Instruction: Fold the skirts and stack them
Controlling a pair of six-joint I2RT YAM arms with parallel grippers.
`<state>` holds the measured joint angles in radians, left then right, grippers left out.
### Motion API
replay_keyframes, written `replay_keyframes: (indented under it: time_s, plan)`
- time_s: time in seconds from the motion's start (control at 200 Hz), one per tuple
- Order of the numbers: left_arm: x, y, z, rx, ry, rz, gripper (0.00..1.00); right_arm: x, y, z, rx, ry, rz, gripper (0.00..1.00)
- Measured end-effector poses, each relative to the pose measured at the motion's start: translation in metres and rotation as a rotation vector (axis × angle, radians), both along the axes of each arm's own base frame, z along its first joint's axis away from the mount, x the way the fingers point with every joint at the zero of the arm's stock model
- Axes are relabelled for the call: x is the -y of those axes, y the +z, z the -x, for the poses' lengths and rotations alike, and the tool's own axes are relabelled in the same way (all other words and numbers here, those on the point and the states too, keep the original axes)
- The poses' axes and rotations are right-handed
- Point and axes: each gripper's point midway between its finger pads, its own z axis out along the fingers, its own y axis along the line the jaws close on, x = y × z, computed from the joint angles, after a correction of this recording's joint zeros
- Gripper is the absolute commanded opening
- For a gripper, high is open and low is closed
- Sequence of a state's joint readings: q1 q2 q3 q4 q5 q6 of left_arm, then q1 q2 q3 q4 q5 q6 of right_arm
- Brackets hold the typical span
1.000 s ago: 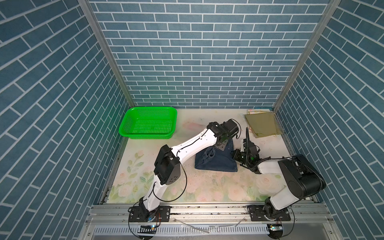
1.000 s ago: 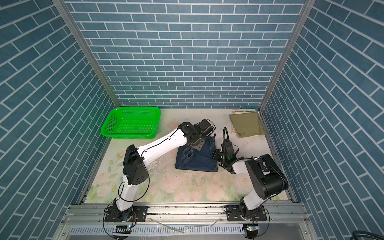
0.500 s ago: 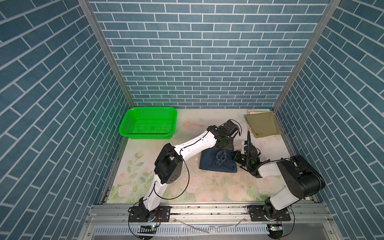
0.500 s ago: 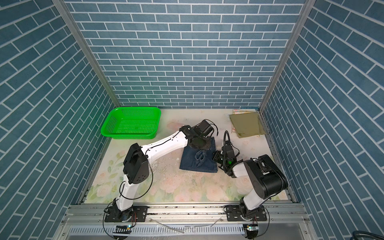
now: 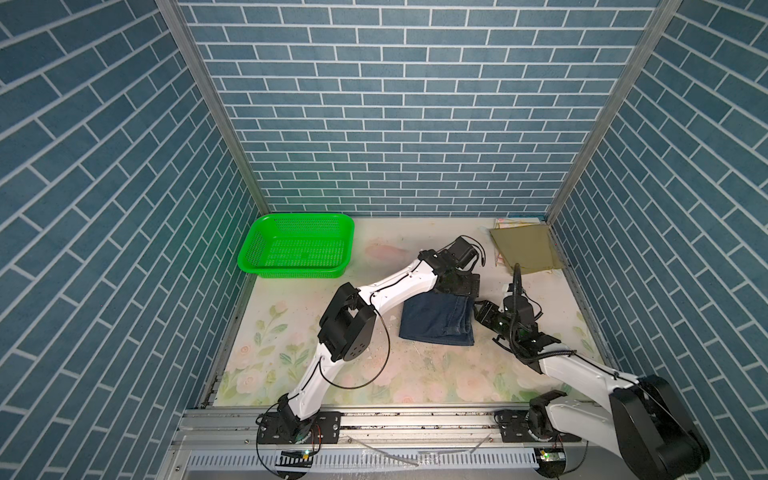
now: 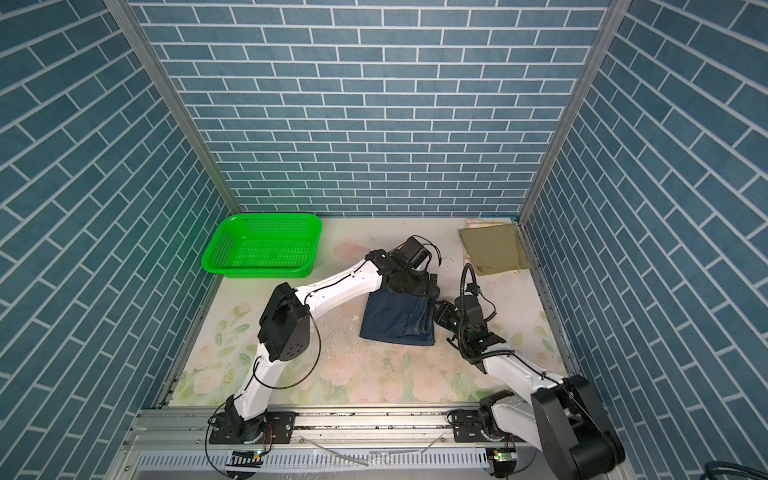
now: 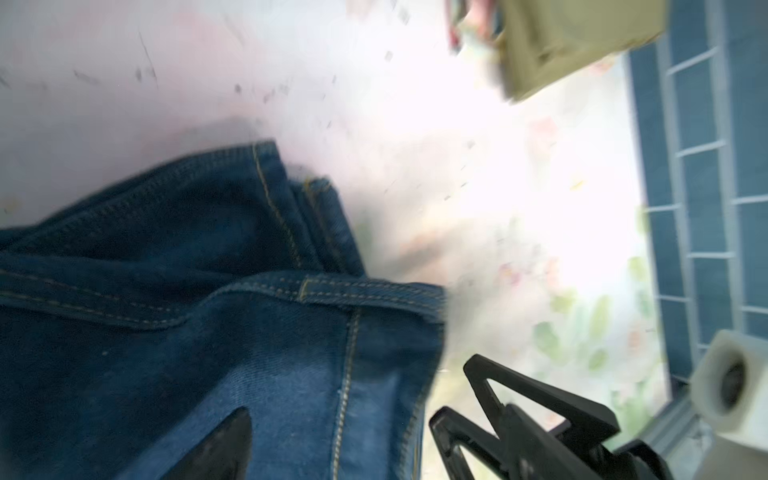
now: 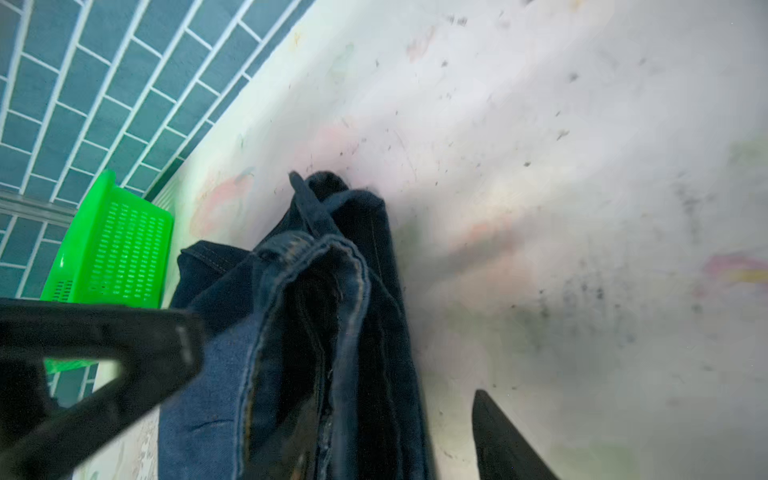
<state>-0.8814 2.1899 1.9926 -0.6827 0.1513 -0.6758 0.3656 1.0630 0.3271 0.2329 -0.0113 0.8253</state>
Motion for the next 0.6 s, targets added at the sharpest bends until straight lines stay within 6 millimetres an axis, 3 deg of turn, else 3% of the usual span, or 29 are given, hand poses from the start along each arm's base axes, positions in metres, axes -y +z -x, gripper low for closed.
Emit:
replay_keyframes:
  time_s: [0.11,0.255,0.395,0.6]
  plan:
    - [-0.023,0.026,-0.007,0.035,0.016,0.030,0.95,0.016,0.006,0.006,0.001,-0.024,0.028,0.61]
    - [-0.073,0.042,-0.021,0.072,0.067,0.031,0.96,0.009,0.003,0.015,-0.037,0.049,0.051,0.66]
    - [-0.116,0.021,-0.025,0.062,0.109,-0.042,0.97,-0.008,0.005,0.017,-0.065,0.138,0.051,0.74]
    - [-0.153,-0.020,-0.007,-0.001,0.124,-0.124,0.97,-0.036,0.002,0.010,-0.098,0.243,0.063,0.88]
